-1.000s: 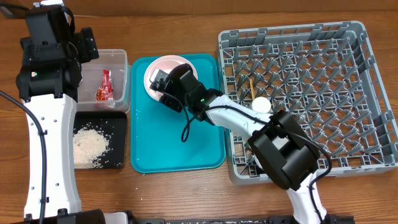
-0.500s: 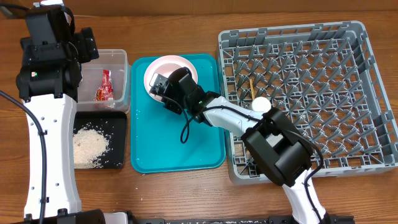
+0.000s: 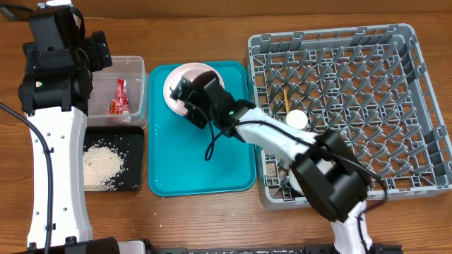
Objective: Sort waste into correct bins and load items into the dishwasher
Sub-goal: 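Close the right gripper on the pink bowl rim, then lift the pink bowl with the right gripper to the rack's back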
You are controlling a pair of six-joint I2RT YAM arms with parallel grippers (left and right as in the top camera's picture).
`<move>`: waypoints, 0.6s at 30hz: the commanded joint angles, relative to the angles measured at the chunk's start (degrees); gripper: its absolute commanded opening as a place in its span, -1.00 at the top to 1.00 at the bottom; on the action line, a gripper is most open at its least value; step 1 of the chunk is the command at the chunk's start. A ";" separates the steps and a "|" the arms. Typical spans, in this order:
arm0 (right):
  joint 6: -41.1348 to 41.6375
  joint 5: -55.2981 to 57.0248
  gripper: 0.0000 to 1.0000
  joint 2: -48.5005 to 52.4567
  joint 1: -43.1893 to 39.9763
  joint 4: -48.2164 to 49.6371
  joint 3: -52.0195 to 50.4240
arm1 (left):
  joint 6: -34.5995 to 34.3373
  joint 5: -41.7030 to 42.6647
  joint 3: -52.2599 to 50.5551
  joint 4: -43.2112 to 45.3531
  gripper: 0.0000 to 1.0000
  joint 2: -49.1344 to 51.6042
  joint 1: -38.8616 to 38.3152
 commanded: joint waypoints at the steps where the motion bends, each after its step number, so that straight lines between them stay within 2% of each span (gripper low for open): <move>1: 9.40 -4.09 0.92 -7.82 -0.24 -0.85 0.76 | -0.63 0.22 0.76 0.22 -0.99 0.04 -0.07; 5: 17.38 -4.59 0.92 -13.60 -2.54 -5.03 0.76 | -0.63 0.22 0.76 0.22 -1.00 0.04 -0.07; 7: 20.24 -8.50 0.92 -15.61 -4.57 -6.47 0.76 | -0.63 0.22 0.76 0.22 -0.99 0.04 -0.07; 14: 36.22 -40.89 0.92 -17.77 -19.96 -7.06 0.74 | -0.63 0.22 0.76 0.22 -1.00 0.04 -0.07; 18: 43.17 -52.65 0.92 -17.07 -29.09 -7.06 0.72 | -0.63 0.22 0.76 0.22 -1.00 0.04 -0.07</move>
